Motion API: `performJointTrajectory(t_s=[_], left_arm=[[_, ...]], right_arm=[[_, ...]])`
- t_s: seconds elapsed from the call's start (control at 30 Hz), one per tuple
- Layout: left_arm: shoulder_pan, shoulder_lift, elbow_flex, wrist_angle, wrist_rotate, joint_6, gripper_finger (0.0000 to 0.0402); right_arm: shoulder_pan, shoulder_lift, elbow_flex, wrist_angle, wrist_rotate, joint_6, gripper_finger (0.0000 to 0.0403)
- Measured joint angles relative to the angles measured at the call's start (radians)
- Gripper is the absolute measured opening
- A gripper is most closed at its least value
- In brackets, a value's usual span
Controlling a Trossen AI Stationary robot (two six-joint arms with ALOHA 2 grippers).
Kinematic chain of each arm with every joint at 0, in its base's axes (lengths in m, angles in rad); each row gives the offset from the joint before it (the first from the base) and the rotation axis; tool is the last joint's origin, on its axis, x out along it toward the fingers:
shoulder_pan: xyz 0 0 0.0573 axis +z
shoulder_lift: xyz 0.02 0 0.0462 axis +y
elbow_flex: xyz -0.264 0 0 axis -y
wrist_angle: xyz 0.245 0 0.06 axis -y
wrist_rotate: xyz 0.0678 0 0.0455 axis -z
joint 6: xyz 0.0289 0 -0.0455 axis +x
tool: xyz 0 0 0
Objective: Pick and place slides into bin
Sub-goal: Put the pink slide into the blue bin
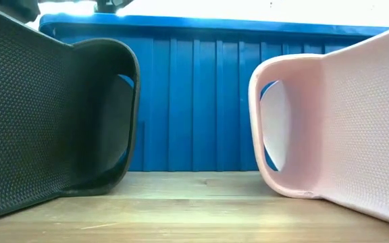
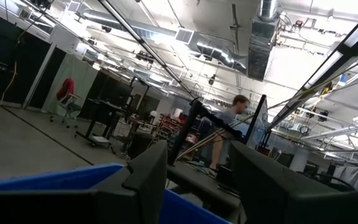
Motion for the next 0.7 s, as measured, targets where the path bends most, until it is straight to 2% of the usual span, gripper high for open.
performJointTrajectory(t_s=[0.47,0.53,0.7], left_arm=[[0.0,0.0,-0.006,0.001,0.0,-0.002,0.016],[0.001,-0.003,-0.006,0.001,0.0,-0.017,0.016],[0.001,-0.008,-0.006,0.003,0.0,-0.027,0.016]], right_arm=[[0.0,-0.001,0.178,-0.33,-0.071,0.042,0.0013],[0.0,-0.001,0.214,-0.381,-0.07,0.042,0.0013],[-0.006,-0.051,0.254,-0.379,-0.002,-0.038,0.0013]])
